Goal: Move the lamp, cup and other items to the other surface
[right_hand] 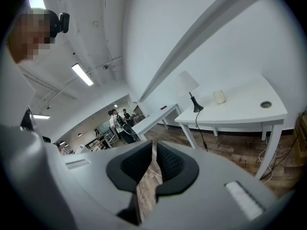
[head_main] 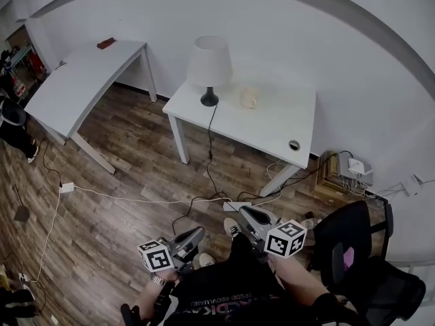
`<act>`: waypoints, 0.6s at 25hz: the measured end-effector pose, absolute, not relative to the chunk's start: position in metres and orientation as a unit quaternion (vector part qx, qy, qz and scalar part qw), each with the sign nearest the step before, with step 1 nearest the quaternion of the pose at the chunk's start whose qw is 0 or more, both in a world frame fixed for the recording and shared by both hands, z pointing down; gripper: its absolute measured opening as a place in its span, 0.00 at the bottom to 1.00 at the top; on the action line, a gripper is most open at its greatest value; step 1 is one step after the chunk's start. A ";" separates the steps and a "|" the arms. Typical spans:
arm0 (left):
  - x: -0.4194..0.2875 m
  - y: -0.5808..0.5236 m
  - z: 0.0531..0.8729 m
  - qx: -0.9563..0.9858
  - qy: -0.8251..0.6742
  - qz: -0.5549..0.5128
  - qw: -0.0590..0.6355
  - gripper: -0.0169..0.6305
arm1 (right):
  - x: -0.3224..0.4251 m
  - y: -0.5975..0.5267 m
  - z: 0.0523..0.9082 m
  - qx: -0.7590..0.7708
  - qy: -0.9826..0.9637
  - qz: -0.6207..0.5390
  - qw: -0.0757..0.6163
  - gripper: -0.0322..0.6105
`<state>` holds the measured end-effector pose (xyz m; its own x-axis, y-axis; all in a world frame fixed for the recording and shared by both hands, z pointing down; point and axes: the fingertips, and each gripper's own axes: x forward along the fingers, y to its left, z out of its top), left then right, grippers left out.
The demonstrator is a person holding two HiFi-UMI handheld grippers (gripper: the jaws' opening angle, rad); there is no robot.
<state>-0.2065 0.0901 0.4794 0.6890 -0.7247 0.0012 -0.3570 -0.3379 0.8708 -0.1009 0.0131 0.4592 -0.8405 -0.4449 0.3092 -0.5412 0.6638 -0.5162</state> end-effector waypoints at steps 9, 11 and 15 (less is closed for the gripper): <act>-0.223 0.054 0.475 0.770 -0.396 -0.223 0.447 0.02 | -0.089 -0.088 0.447 0.285 -0.915 0.268 0.095 0.12; -0.221 0.046 0.475 0.766 -0.404 -0.226 0.447 0.02 | -0.084 -0.110 0.447 0.288 -0.915 0.263 0.100 0.13; -0.224 0.030 0.479 0.750 -0.424 -0.237 0.448 0.02 | -0.078 -0.155 0.450 0.295 -0.915 0.252 0.112 0.14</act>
<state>-0.2239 0.0300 0.4789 0.5275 -0.8492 0.0249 -0.4247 -0.2382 0.8735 -0.0778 -0.1551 0.4502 -0.8004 -0.4837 0.3540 -0.5967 0.6987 -0.3947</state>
